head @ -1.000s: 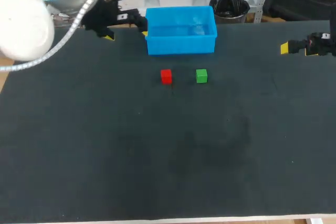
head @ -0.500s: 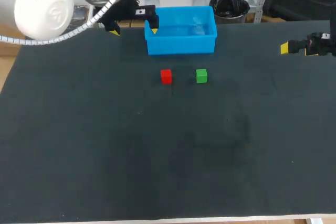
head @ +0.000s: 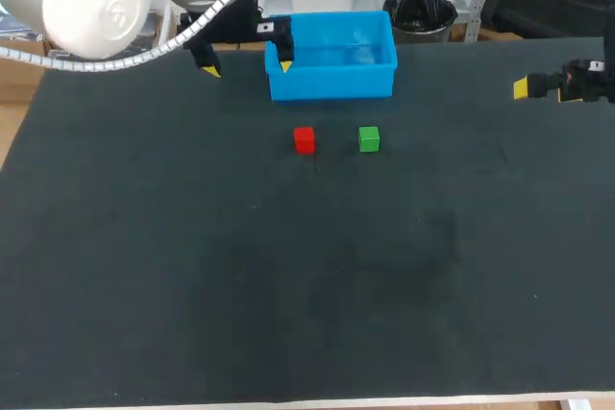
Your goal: Use the left arm to pick the red cube and place it into the blue plastic box first, then use the right arm to grasp the green cube and put it into the same blue plastic box after the first action is fully finished.
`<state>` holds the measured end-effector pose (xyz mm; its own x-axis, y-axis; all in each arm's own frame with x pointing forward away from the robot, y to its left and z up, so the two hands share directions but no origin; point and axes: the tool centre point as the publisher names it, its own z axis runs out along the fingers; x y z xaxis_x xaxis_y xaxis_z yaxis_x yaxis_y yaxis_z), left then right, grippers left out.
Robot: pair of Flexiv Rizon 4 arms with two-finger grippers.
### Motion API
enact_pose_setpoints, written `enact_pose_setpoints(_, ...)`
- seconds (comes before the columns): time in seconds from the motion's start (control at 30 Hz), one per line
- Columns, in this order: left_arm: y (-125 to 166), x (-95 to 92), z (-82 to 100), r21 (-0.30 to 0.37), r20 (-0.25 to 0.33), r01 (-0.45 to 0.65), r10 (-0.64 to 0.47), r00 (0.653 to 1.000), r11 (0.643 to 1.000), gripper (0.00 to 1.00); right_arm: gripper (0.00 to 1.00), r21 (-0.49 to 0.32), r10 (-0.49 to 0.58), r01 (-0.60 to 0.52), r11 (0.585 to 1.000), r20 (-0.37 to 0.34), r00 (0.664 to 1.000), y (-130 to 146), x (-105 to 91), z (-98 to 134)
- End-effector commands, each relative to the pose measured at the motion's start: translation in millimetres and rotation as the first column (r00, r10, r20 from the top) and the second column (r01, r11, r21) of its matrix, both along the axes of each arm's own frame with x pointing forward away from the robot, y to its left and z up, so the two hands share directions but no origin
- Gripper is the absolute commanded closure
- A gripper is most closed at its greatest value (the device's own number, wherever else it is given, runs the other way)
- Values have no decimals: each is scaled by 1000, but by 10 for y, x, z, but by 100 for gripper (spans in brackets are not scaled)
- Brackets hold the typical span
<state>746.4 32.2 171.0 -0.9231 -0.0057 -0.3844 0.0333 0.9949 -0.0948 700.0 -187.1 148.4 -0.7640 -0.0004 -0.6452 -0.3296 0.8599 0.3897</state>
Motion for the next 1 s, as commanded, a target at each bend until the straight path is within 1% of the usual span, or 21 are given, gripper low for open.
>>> enact_pose_setpoints(0.03, -111, 186, -49, 0, -75, 0, 0, 997, 1000, 0, 0, -3, -2, 2, 1000, -1, 1000, 4, -2, 7)
enact_pose_setpoints(0.07, -131, 204, -71, -2, -95, -5, 5, 995, 1000, 0, 0, -3, -2, 2, 1000, -1, 1000, 4, -2, 7)
enact_pose_setpoints(0.1, -155, 220, -96, 8, -101, -3, 4, 995, 1000, 0, 0, -3, -2, 2, 1000, -1, 1000, 4, -2, 7)
enact_pose_setpoints(0.13, -187, 235, -117, 14, -122, -2, 4, 993, 1000, 0, 0, -3, -2, 2, 1000, -1, 1000, 4, -2, 7)
enact_pose_setpoints(0.33, -321, 317, -173, -5, -153, -3, 3, 988, 1000, 0, 0, -3, -2, 2, 1000, -1, 1000, 4, -2, 7)
enact_pose_setpoints(0.37, -337, 329, -194, 16, -159, -1, 4, 987, 1000, 0, 0, -3, -2, 2, 1000, -1, 1000, 4, -2, 7)
enact_pose_setpoints(0.43, -343, 332, -201, 18, -159, -1, 4, 987, 1000, 0, 0, -3, -2, 2, 1000, -1, 1000, 4, -2, 7)
enact_pose_setpoints(0.47, -374, 358, -239, 22, -175, 2, 2, 985, 1000, 0, 0, -3, -2, 2, 1000, -1, 1000, 4, -2, 7)
enact_pose_setpoints(0.53, -391, 374, -275, 28, -183, 1, 4, 983, 1000, 0, 0, -3, -2, 2, 1000, -1, 1000, 4, -2, 7)
enact_pose_setpoints(0.57, -395, 381, -293, 51, -185, -4, 13, 983, 999, 0, 0, -3, -2, 2, 1000, -1, 1000, 4, -2, 7)
enact_pose_setpoints(0.63, -395, 386, -302, 51, -206, -16, 26, 978, 999, 0, 0, -3, -2, 2, 1000, -1, 1000, 4, -2, 7)
enact_pose_setpoints(1.0, -395, 386, -302, 51, -206, -16, 26, 978, 999, 0, 0, -3, -2, 2, 1000, -1, 1000, 4, -2, 7)
